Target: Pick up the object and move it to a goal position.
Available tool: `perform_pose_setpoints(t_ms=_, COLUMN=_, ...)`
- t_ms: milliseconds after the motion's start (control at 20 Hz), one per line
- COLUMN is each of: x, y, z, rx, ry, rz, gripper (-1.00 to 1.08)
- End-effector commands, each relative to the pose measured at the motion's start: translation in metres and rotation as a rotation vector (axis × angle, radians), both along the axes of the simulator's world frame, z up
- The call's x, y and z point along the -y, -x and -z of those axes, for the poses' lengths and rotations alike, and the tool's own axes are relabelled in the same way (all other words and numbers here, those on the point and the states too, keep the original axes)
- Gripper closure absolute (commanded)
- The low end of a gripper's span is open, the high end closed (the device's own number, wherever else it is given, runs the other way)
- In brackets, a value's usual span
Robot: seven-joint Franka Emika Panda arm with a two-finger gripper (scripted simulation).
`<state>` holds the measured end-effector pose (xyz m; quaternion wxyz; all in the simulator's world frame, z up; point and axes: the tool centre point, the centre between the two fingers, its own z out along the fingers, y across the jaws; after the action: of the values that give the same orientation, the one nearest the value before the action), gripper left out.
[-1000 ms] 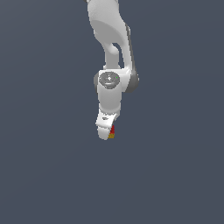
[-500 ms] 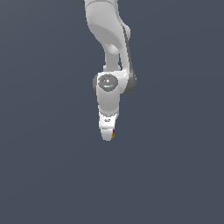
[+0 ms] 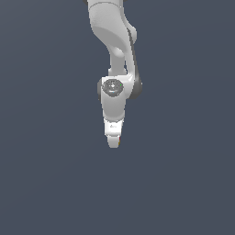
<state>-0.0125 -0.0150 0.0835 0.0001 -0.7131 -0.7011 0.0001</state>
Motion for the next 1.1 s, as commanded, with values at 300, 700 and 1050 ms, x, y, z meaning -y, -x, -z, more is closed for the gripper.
perform_pose_setpoints(t_ms=300, x=0.000, y=0.001, z=0.018, rx=0.000, ry=0.000, rz=-0.002, gripper=-0.92)
perform_pose_setpoints(t_ms=700, x=0.000, y=0.001, z=0.049, rx=0.000, ry=0.000, rz=-0.005, gripper=-0.92)
perform_pose_setpoints(t_ms=1050, x=0.000, y=0.000, z=0.050, rx=0.000, ry=0.000, rz=-0.005, gripper=1.08)
